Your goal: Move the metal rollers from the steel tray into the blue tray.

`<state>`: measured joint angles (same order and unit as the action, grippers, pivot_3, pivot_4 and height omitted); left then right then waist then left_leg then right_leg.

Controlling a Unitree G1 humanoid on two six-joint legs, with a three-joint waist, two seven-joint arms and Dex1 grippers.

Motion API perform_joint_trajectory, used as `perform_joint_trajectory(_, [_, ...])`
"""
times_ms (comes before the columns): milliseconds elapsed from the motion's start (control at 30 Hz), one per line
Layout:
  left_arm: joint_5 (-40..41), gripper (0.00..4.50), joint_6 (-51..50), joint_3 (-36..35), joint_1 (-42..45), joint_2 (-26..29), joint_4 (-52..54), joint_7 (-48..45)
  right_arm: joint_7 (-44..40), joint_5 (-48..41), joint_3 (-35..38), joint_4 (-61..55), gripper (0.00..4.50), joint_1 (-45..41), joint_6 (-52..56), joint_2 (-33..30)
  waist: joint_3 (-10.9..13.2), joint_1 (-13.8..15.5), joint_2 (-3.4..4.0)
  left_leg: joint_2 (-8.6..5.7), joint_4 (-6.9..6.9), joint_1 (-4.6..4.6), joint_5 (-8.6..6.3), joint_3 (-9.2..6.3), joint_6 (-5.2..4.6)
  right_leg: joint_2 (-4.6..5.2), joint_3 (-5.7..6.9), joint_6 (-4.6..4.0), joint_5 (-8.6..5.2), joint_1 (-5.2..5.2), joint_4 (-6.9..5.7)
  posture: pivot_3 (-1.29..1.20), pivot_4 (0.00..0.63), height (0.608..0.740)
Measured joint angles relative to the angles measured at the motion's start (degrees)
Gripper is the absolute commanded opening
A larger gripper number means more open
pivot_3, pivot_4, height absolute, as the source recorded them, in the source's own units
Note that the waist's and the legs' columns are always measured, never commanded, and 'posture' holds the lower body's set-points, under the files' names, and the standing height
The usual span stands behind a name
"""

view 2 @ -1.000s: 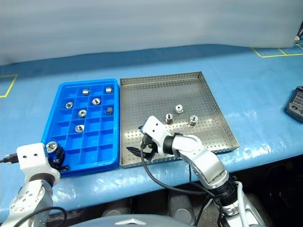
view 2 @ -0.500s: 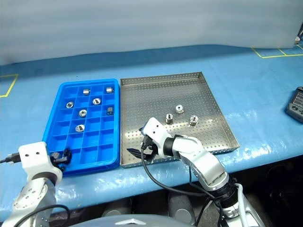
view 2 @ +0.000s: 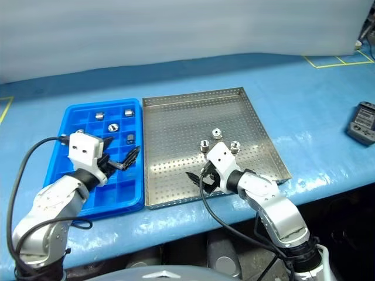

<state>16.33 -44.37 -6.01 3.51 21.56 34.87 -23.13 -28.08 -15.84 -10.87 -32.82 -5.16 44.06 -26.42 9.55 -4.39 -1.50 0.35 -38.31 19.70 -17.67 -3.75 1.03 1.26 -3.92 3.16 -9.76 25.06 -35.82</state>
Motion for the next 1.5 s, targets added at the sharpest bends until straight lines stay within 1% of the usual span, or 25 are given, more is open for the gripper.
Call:
perform_joint_trajectory(133, [0.3, 4.48, 2.4, 6.7, 8.2, 0.1, -9.7, -5.0, 2.0, 0.0, 1.0, -2.3, 4.5, 2.2, 0.5, 0.0, 0.0, -2.0, 0.01, -0.01, 0.0, -0.01, 0.0, 0.02, -0.01, -0.01, -0.06, 0.05, 0.03, -0.06, 0.02, -0.25, 0.15, 0.74])
perform_joint_trajectory(267, [-0.2, 4.48, 5.6, 12.5, 17.0, -2.9, -22.1, -8.2, 4.2, 0.2, 0.6, -4.3, 4.5, 3.9, 1.4, 0.8, 0.0, -4.0, 0.01, -0.02, -0.03, 0.04, -0.01, 0.02, -0.02, -0.02, -0.1, 0.11, 0.07, -0.12, 0.03, -0.29, 0.15, 0.74])
perform_joint_trajectory(367, [-2.3, 4.48, 7.9, 15.4, 21.5, -5.2, -30.1, -8.2, 5.4, 0.3, 0.2, -5.1, 4.5, 4.5, 1.7, 1.9, 0.0, -6.0, 0.02, -0.02, -0.02, 0.03, -0.02, 0.04, -0.03, -0.02, -0.14, 0.12, 0.06, -0.29, 0.04, -0.32, 0.15, 0.74])
perform_joint_trajectory(567, [-6.8, 4.48, 11.1, 17.8, 26.3, -8.4, -42.9, -5.9, 7.0, 0.2, -0.1, -6.6, 4.5, 5.3, 2.3, 2.7, 0.0, -9.6, 0.02, -0.02, -0.01, -0.01, -0.02, 0.02, -0.03, -0.05, -0.17, 0.2, 0.09, -0.32, 0.04, -0.33, 0.15, 0.74])
perform_joint_trajectory(700, [-9.1, 4.48, 11.1, 18.3, 26.7, -9.3, -46.9, -4.1, 7.4, 0.2, -0.3, -6.6, 4.5, 5.5, 2.5, 2.8, 0.0, -11.1, 0.02, -0.01, 0.0, 0.0, -0.02, 0.02, -0.03, -0.07, -0.18, 0.4, 0.21, -0.31, 0.04, -0.32, 0.15, 0.74])
perform_joint_trajectory(733, [-9.7, 4.1, 11.1, 18.5, 26.8, -9.3, -47.8, -3.5, 7.4, 0.2, -0.4, -6.6, 4.5, 5.5, 2.5, 2.9, 0.0, -11.5, 0.02, -0.01, 0.01, 0.0, -0.02, 0.02, -0.03, -0.06, -0.18, 0.41, 0.22, -0.31, 0.04, -0.32, 0.15, 0.74])
perform_joint_trajectory(767, [-10.3, 3.91, 11.0, 18.4, 26.8, -9.3, -48.4, -2.9, 7.5, 0.2, -0.5, -6.6, 4.5, 5.5, 2.5, 3.0, 0.0, -11.7, 0.02, -0.01, 0.01, 0.0, -0.02, 0.01, -0.03, -0.06, -0.18, 0.42, 0.22, -0.31, 0.04, -0.32, 0.15, 0.74])
perform_joint_trajectory(967, [-11.2, 1.89, 9.4, 18.2, 26.3, -9.0, -47.8, -2.1, 7.5, 0.2, -1.3, -6.6, 4.5, 4.7, 2.5, 3.2, 0.0, -12.1, 0.02, -0.01, 0.03, -0.01, -0.02, 0.02, -0.03, -0.06, -0.19, 0.44, 0.22, -0.31, 0.05, -0.28, 0.15, 0.74])
perform_joint_trajectory(1000, [-11.2, 1.75, 9.2, 18.0, 25.9, -8.9, -47.3, -2.1, 7.4, 0.2, -1.4, -6.6, 4.5, 4.3, 2.5, 3.2, 0.0, -12.1, 0.02, -0.01, 0.03, -0.01, -0.02, 0.01, -0.03, -0.06, -0.19, 0.44, 0.22, -0.31, 0.04, -0.28, 0.15, 0.74])
perform_joint_trajectory(1100, [-10.8, 1.75, 8.1, 17.2, 23.2, -8.8, -43.5, -1.7, 7.1, 0.2, -1.8, -6.4, 4.5, 3.6, 2.5, 3.4, 0.0, -11.9, 0.02, -0.01, 0.08, 0.0, -0.02, -0.01, -0.03, -0.06, -0.18, 0.44, 0.22, -0.28, 0.04, -0.26, 0.15, 0.74])
perform_joint_trajectory(1233, [-8.3, 1.75, 7.2, 12.1, 18.4, -9.1, -33.6, 0.6, 6.5, 0.2, -2.7, -5.6, 4.5, 2.7, 2.5, 3.5, 0.0, -11.3, 0.03, 0.0, 0.1, 0.1, -0.01, 0.0, -0.03, -0.06, -0.2, 0.45, 0.22, -0.12, 0.02, -0.22, 0.15, 0.74])
perform_joint_trajectory(1267, [-7.7, 1.75, 7.2, 10.4, 17.1, -9.1, -29.8, 1.3, 6.2, 0.2, -3.1, -5.3, 4.5, 2.1, 2.5, 3.7, 0.0, -11.1, 0.03, 0.0, 0.1, 0.12, -0.01, 0.02, -0.03, -0.06, -0.23, 0.45, 0.23, -0.09, 0.01, -0.21, 0.15, 0.74])
perform_joint_trajectory(1400, [-6.5, 1.75, 7.2, 4.7, 12.7, -8.8, -16.4, 5.0, 5.1, -0.1, -5.0, -3.9, 4.5, 0.3, 2.4, 4.5, 0.0, -9.5, 0.04, 0.0, 0.11, 0.03, -0.01, 0.02, -0.03, -0.06, -0.23, 0.44, 0.22, -0.1, 0.01, -0.15, 0.15, 0.74])
perform_joint_trajectory(1500, [-6.9, 1.75, 7.0, 1.4, 8.4, -7.3, -10.1, 7.6, 3.9, -0.1, -6.4, -2.7, 4.5, -1.3, 2.2, 4.8, 0.0, -8.1, 0.04, 0.0, 0.1, -0.06, -0.01, 0.0, -0.02, -0.07, -0.2, 0.44, 0.22, -0.1, 0.01, -0.1, 0.15, 0.74])
